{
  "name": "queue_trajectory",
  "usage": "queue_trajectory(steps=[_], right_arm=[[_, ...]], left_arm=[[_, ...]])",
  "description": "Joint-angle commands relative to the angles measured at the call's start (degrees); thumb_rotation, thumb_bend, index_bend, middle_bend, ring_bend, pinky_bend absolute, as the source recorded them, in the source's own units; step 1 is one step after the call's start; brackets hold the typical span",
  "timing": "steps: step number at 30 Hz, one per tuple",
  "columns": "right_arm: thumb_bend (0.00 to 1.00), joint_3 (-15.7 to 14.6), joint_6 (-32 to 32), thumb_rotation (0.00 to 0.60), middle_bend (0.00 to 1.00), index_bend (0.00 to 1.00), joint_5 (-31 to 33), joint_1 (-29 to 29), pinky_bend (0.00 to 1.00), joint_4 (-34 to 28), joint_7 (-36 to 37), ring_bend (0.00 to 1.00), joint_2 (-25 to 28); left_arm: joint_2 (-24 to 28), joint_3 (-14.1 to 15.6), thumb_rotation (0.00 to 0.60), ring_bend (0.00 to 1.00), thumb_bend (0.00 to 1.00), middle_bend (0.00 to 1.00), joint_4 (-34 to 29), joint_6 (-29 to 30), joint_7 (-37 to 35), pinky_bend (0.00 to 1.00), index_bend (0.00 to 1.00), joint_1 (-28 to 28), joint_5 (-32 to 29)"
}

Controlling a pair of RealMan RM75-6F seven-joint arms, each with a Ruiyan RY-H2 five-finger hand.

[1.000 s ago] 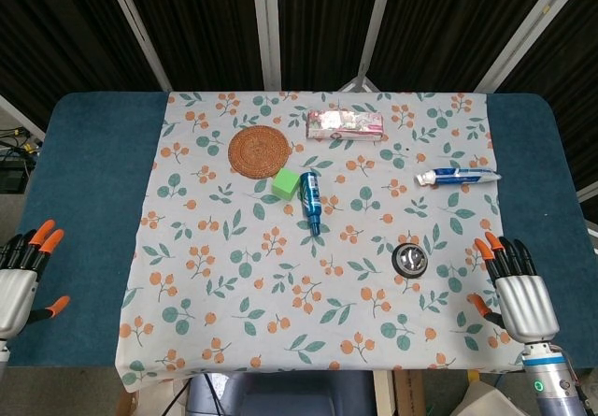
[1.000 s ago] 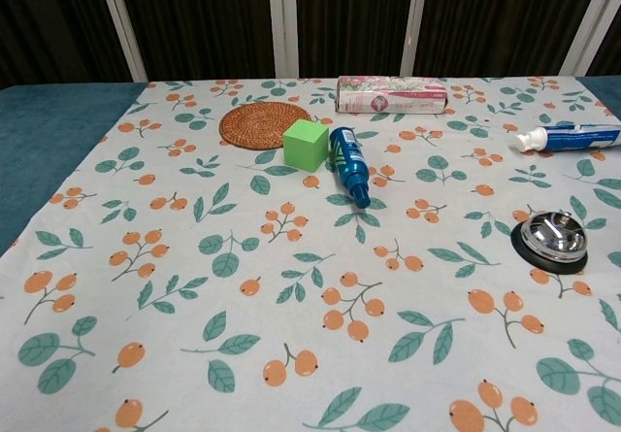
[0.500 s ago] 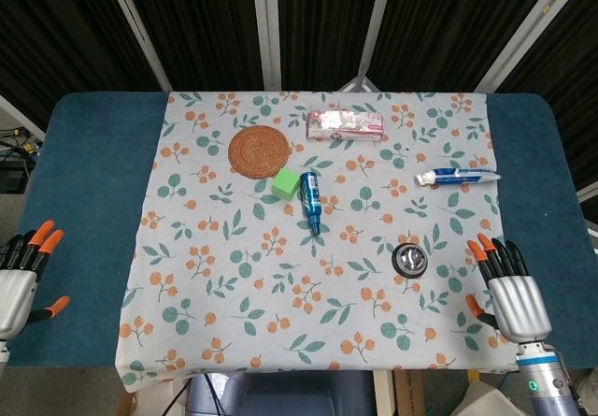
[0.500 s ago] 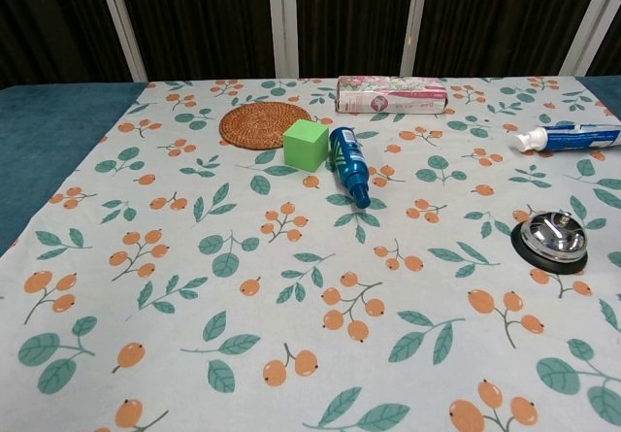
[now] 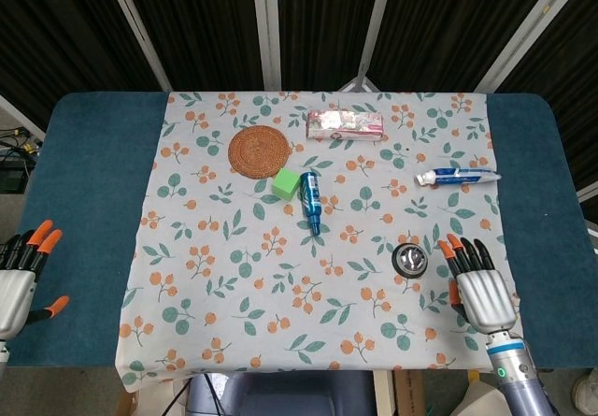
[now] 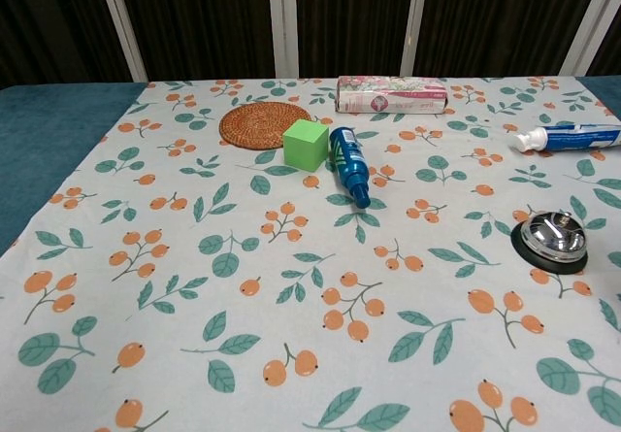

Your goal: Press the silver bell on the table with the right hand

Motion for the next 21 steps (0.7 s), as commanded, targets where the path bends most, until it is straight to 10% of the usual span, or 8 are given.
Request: queue_trajectory(steps=[1,21], right_arm=[[0.82,0.7,-1.7,0.600,0.00,0.00,2.4,1.2,0.00,0.2,-3.1,0.00,-2.6],[0.83,1.2,-4.4,0.600,0.00,0.00,9.2,3.4,0.00,3.5,-10.2,0.00,-9.3]], left_arm=[[0.0,-0.1,0.600,0.00,0.03,0.00,-0.1,-0.2,0.1,0.00,0.00,-0.1,-0.1],[0.1,-0.1,0.600,0.00,0.03,0.00,0.2,-0.6,-0.3,0.00,0.00,-0.2,-0.3]])
